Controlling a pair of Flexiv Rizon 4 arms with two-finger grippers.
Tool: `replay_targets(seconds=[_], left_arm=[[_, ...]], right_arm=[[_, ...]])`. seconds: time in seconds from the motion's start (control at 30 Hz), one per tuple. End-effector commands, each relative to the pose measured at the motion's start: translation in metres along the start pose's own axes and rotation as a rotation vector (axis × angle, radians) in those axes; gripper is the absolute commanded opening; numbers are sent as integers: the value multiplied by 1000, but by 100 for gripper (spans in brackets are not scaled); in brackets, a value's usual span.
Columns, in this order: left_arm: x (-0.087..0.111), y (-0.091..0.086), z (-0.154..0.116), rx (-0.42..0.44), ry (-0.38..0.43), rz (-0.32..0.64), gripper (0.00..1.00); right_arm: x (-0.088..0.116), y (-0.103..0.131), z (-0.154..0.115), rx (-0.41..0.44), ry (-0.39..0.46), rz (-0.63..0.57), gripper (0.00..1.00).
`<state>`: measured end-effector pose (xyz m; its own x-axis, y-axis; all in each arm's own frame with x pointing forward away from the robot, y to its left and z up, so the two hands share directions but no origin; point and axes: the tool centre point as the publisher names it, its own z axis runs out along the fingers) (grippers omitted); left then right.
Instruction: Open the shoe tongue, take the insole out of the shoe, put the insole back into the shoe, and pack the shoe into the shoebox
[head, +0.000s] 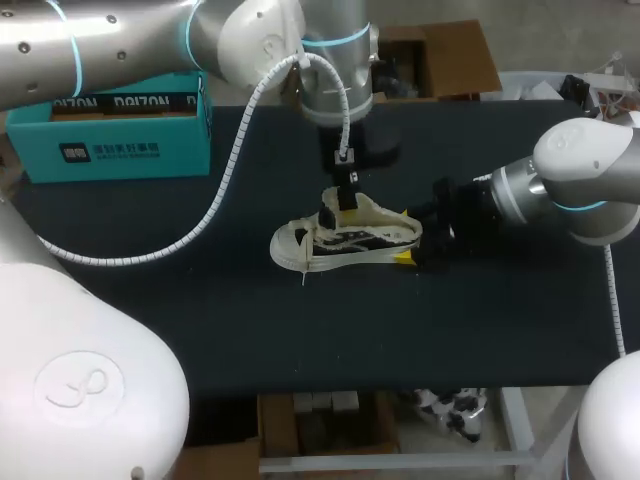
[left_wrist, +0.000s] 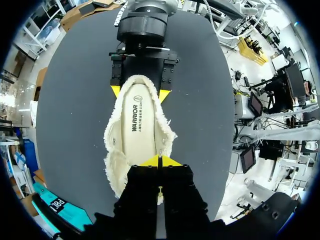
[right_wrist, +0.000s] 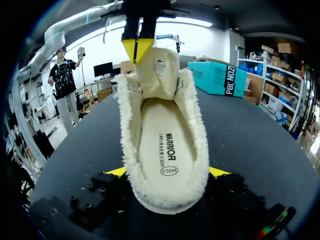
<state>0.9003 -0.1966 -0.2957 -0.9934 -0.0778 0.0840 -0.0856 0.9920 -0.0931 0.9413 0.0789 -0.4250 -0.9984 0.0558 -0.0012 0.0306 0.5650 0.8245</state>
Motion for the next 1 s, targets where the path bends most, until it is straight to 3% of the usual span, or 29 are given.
replay_targets(seconds=[0.03, 0.13, 0.47, 0.7, 1.0], left_arm=[[-1, -2, -1, -8, 2, 0, 0], [-4, -5, 4, -19, -13, -34, 0], [-13, -8, 50, 12, -19, 45, 0], [-12, 2, 69, 46, 66, 62, 0], [-6, 2, 90, 20, 130, 57, 0]], right_arm=[[-2, -4, 1, -2, 1, -1, 0], [-2, -4, 1, -2, 1, -1, 0], [-2, -4, 1, -2, 1, -1, 0], [-2, -4, 1, -2, 1, -1, 0], [-2, -4, 1, -2, 1, -1, 0]])
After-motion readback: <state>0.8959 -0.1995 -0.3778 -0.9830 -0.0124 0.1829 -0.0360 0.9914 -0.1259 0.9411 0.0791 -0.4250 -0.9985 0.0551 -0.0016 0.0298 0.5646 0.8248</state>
